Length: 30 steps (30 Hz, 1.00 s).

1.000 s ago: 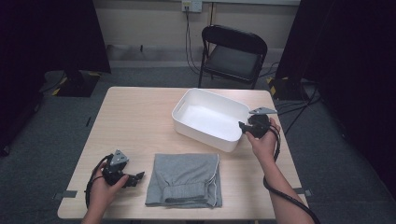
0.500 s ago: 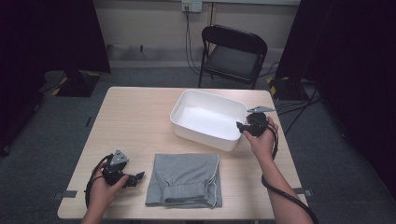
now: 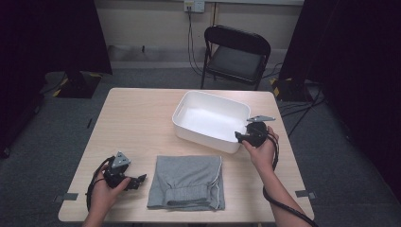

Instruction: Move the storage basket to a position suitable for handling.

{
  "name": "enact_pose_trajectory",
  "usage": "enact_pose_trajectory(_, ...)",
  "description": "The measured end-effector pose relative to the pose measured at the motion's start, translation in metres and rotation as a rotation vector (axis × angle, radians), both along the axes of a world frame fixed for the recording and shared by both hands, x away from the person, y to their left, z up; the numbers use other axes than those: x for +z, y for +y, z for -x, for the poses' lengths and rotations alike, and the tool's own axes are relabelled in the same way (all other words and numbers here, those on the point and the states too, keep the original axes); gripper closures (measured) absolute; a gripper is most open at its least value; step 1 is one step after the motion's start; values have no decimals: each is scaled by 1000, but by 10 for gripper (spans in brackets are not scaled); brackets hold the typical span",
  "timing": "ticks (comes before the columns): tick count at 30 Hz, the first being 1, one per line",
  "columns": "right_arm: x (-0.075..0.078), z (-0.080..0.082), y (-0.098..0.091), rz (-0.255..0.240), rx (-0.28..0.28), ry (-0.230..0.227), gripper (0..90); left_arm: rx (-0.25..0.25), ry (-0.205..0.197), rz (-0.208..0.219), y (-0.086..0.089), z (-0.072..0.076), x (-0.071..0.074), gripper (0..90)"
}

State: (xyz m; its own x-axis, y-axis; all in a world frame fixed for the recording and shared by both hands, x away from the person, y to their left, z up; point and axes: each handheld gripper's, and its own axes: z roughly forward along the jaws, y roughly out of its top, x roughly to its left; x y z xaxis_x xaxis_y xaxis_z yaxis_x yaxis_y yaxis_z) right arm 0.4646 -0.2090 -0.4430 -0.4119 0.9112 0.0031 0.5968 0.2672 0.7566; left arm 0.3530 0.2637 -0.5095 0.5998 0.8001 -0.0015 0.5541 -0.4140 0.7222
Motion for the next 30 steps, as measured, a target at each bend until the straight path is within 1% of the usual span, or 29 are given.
enact_pose_trajectory(3,1,-1,1,15,-1,4,467,0,2,1,0,0,0,62)
enact_pose_trajectory(8,1,-4,2,18,1,1,494,1,2,1,0,0,0,60)
enact_pose_trajectory(11,1,-5,3,24,5,-5,499,1,2,1,0,0,0,60)
enact_pose_trajectory(17,0,-11,7,35,22,-23,540,1,2,0,0,0,0,60)
enact_pose_trajectory(30,-2,-21,12,25,35,-44,607,0,2,1,0,0,0,60)
